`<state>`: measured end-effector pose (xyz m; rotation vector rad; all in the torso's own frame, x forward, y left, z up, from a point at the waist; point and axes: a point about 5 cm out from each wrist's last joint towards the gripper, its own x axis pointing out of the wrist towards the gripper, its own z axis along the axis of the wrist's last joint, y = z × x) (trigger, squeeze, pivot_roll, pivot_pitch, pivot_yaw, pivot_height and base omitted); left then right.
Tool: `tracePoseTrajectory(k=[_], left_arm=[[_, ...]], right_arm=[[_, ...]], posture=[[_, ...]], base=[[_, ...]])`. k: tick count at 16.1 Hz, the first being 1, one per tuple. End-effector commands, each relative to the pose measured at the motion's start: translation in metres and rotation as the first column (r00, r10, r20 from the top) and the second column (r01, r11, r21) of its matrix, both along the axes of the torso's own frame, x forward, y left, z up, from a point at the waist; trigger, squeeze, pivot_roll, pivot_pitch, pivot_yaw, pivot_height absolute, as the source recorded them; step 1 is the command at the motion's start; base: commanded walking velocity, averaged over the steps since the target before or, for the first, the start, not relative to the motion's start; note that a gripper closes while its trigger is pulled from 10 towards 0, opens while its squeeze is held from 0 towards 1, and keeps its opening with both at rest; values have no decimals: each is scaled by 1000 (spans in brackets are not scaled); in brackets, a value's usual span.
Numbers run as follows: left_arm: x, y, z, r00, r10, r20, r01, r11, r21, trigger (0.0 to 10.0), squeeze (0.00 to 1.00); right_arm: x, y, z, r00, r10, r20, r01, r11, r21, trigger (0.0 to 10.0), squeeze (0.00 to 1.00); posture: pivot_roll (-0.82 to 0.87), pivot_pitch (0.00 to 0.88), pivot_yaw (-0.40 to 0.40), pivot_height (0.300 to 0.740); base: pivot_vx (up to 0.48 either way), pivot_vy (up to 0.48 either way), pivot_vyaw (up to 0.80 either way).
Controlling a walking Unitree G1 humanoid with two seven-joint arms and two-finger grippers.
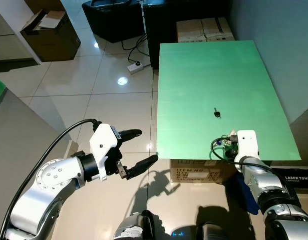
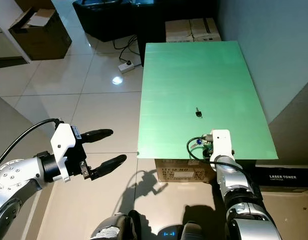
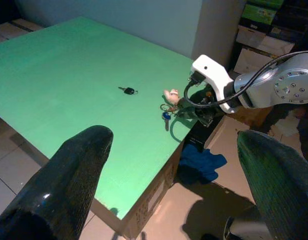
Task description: Hang keys on a hook
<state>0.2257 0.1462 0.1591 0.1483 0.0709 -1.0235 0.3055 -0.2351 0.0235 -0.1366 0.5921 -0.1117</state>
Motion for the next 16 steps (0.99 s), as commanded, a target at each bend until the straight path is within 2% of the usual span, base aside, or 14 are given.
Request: tracePoseTrajectory(k=[1, 16], left_arm=[[0, 2, 4, 1000, 1, 12, -1, 1000, 15, 10000, 0], [-1, 6, 6, 1000, -10, 13, 10, 999, 35, 10000, 0]], right_arm=[[0, 2, -1, 1000, 3, 0, -3, 1000, 15, 0, 0], [-2, 0, -7, 999, -31, -18, 32, 998, 56, 0, 0]], posture=[[66, 194, 150, 740], [85, 175, 166, 740]], base=[[0, 0, 0], [0, 0, 0]])
